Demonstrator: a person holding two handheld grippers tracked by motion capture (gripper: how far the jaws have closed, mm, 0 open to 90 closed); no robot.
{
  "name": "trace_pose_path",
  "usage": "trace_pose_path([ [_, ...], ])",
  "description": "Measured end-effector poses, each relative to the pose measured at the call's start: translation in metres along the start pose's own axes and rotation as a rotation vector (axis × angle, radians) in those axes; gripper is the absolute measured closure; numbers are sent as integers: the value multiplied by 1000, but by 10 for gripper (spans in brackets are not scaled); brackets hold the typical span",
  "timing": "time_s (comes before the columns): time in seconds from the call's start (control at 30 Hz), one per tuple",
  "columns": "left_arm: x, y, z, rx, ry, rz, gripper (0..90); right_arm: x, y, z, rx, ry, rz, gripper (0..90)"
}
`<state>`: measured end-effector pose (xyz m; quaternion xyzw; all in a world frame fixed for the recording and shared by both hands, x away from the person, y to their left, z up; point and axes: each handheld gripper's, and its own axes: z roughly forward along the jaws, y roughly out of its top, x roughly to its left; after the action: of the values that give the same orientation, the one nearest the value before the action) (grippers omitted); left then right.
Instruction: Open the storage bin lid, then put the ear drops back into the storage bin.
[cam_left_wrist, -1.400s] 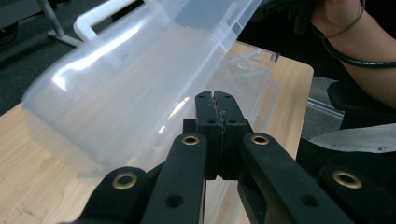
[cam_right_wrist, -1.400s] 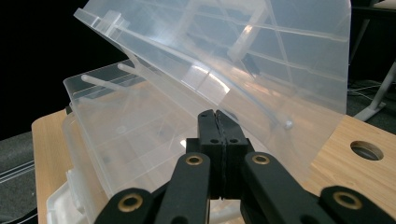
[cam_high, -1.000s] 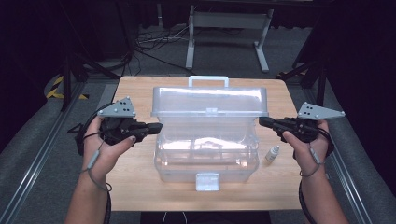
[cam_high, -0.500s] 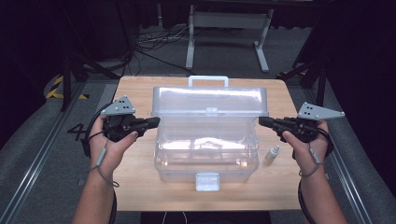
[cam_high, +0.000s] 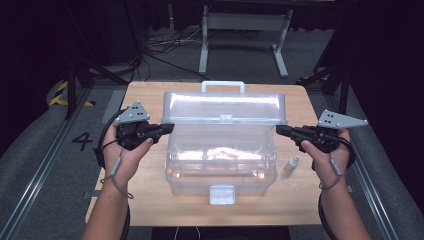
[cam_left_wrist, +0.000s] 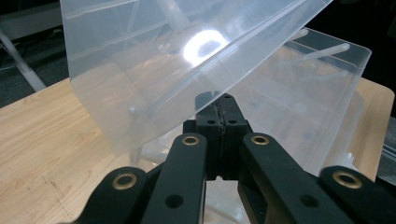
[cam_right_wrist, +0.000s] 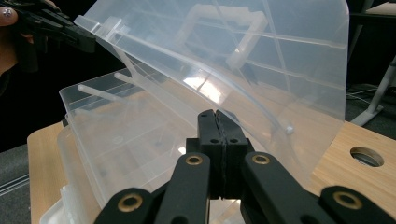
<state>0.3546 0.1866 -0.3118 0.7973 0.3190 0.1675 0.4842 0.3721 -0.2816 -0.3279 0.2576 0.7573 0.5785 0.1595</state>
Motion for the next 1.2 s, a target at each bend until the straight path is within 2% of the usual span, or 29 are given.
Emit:
trace_pose_path([
  [0.07,1,0,2,7,21,7,900,0,-1,0,-1,-5,0,900],
  [0.23,3,-2,4,-24,19,-14,900,0,-1,-3,-7,-9,4,900],
  [0.33,3,-1,5,-26,28,-10,900,5,0,-4,-3,-6,-4,879],
  [0.47,5,0,6,-39,26,-11,900,11,1,-8,5,-24,-19,854],
  [0.7,9,4,7,-47,24,-5,900,16,2,-21,-8,-114,-34,794],
  [0.73,9,4,7,-47,24,-5,900,16,2,-21,-8,-114,-34,794],
  [0.83,11,7,8,-51,25,-3,900,17,1,-24,0,-177,-51,730],
  [0.93,13,9,9,-53,23,-1,900,15,1,-23,5,-238,-75,654],
  [1.0,14,10,9,-55,18,-2,900,15,1,-22,3,-262,-75,600],
  [1.2,17,12,11,-60,3,-4,900,10,7,-9,5,-298,-69,507],
])
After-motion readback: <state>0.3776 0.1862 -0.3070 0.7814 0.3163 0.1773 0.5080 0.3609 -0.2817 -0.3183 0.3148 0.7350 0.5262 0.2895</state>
